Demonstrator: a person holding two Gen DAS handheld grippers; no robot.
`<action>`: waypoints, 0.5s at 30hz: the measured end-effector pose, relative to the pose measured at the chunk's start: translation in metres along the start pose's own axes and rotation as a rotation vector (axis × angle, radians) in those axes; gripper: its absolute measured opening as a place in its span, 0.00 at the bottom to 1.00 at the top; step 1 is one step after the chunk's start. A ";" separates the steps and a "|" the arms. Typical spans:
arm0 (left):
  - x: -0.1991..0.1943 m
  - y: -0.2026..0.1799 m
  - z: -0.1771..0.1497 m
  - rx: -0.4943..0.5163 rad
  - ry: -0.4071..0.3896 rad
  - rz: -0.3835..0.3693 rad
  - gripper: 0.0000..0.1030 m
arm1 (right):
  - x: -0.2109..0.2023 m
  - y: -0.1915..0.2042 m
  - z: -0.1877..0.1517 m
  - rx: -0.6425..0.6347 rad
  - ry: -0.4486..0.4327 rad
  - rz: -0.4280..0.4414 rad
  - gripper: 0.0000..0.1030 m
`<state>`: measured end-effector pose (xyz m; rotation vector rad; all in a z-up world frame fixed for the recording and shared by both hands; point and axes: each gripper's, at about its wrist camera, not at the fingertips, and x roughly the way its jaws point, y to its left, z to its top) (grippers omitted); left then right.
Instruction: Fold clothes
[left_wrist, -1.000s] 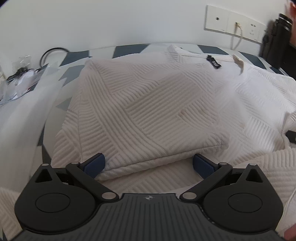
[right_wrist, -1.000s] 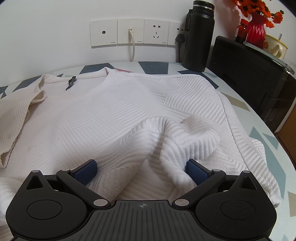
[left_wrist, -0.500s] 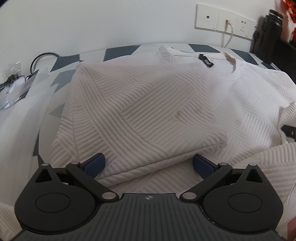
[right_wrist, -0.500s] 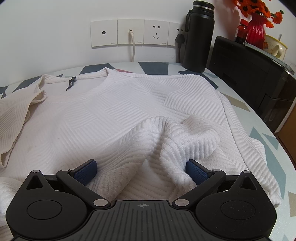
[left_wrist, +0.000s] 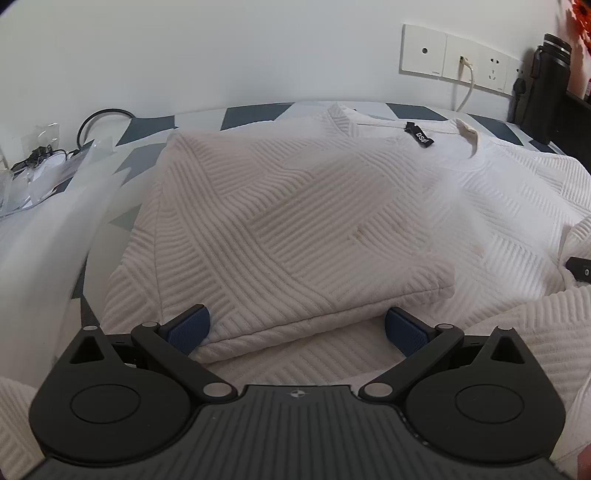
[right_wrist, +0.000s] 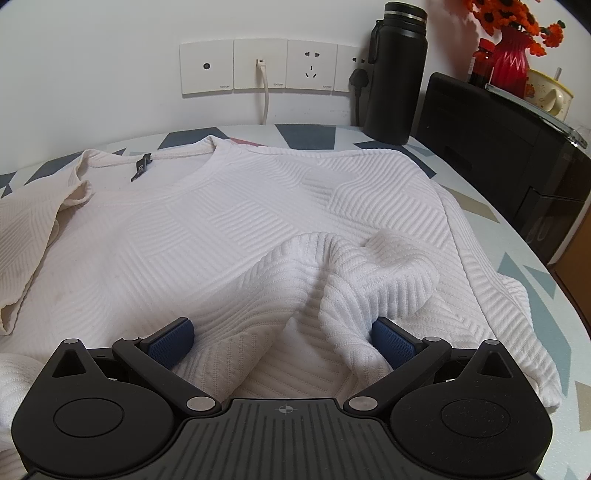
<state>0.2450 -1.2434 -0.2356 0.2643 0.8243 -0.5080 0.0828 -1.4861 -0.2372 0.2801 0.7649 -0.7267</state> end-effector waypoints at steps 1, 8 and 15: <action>0.000 0.000 0.000 -0.002 -0.002 0.002 1.00 | 0.000 0.000 0.000 0.000 0.000 0.000 0.99; 0.001 0.003 0.001 0.017 0.010 -0.019 1.00 | 0.001 -0.001 0.002 0.000 0.007 0.001 0.99; 0.003 0.007 0.006 0.055 0.037 -0.057 1.00 | 0.001 0.000 0.003 0.002 0.015 -0.001 0.99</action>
